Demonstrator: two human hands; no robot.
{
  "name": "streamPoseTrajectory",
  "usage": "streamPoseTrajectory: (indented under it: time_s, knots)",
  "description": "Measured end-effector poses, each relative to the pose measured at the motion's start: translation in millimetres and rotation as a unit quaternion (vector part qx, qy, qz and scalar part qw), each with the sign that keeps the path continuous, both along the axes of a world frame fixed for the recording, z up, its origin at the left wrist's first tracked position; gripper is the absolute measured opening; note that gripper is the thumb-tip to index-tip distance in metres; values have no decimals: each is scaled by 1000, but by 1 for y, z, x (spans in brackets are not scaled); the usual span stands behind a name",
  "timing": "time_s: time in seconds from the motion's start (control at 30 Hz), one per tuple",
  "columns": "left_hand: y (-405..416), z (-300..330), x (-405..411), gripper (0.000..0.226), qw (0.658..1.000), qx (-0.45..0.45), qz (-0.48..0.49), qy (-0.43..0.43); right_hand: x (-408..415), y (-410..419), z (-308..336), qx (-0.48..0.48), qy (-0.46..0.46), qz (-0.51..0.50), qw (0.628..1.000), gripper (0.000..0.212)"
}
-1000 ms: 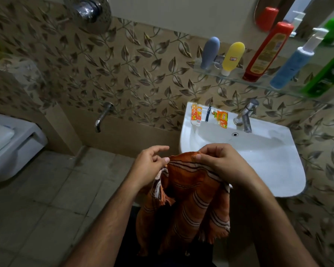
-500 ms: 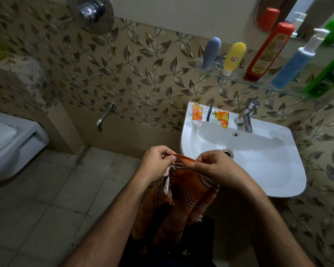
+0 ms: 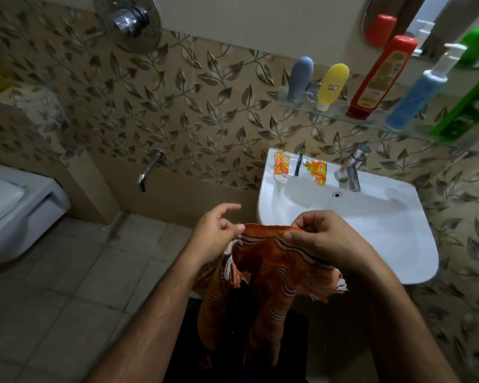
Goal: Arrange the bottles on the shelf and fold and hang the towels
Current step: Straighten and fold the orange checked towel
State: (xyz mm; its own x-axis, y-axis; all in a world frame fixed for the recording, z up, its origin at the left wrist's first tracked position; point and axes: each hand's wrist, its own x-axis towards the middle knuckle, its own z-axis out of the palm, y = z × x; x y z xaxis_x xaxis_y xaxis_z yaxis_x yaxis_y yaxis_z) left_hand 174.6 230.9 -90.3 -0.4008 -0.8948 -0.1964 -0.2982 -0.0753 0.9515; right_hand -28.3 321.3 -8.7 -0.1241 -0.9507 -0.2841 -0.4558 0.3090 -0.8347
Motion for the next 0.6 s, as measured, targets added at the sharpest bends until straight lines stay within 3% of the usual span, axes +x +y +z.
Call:
streamPoseTrajectory:
  time_s: [0.07, 0.1, 0.2, 0.3, 0.47, 0.6]
  knots:
    - [7, 9, -2, 61, 993, 35, -85, 80, 8, -5, -6, -17, 2, 4, 1000, 14]
    - [11, 14, -6, 62, 987, 45, -113, 108, 13, -6, -9, -21, 5, 10, 1000, 13]
    - [19, 26, -15, 35, 981, 44, -139, 128, 20, -9, -13, -41, 19, 9, 999, 10]
    - [17, 27, -15, 12, 987, 23, -121, 105, 18, -9, -11, -31, -12, 12, 999, 13]
    - [11, 19, -18, 23, 999, -33, -28, 5, 8, -7, -9, 87, 10, 79, 993, 22]
    - [4, 13, -20, 19, 998, -37, 40, -13, -4, 3, -1, 114, 38, 103, 987, 20]
